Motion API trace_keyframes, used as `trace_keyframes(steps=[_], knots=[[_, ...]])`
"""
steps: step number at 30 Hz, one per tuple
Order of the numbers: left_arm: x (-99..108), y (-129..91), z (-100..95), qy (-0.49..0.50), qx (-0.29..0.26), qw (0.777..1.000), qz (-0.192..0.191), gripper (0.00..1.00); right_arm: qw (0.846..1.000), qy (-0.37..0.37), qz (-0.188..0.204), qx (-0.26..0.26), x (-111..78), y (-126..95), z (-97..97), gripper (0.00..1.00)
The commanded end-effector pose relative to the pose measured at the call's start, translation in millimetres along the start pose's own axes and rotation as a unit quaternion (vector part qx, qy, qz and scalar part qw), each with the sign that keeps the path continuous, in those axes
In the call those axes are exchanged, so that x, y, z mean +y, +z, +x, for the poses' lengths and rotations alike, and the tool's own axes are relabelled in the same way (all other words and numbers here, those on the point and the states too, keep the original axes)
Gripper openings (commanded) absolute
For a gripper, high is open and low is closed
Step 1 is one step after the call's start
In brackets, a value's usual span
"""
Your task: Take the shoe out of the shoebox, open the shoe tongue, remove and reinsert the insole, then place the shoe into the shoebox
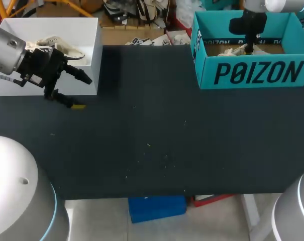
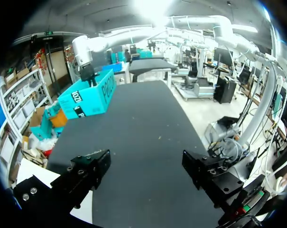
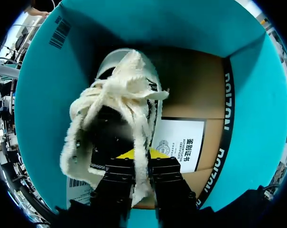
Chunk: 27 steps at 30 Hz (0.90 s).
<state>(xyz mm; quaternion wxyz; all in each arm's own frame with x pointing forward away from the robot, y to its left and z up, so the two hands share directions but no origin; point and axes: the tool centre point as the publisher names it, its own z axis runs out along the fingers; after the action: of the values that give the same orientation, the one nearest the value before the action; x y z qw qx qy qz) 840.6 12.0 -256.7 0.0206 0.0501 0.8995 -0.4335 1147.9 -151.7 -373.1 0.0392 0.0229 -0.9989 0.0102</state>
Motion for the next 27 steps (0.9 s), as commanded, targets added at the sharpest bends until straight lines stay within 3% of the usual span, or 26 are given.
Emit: trace_keyframes(steps=[1, 14, 27], knots=[[-0.3, -0.4, 0.5, 0.000, 0.001, 1.000, -0.002, 1.00, 1.000, 0.000, 0.001, 0.007, 1.0, 3.7, -9.7, 0.40], [-0.3, -0.4, 0.5, 0.000, 0.001, 1.000, -0.002, 1.00, 1.000, 0.008, 0.016, -0.001, -7.8, -14.7, -15.0, 0.31], [-0.3, -0.4, 0.5, 0.000, 0.001, 1.000, -0.002, 1.00, 0.998, 0.032, 0.052, -0.020, -14.5, -77.2, 8.0, 0.29]])
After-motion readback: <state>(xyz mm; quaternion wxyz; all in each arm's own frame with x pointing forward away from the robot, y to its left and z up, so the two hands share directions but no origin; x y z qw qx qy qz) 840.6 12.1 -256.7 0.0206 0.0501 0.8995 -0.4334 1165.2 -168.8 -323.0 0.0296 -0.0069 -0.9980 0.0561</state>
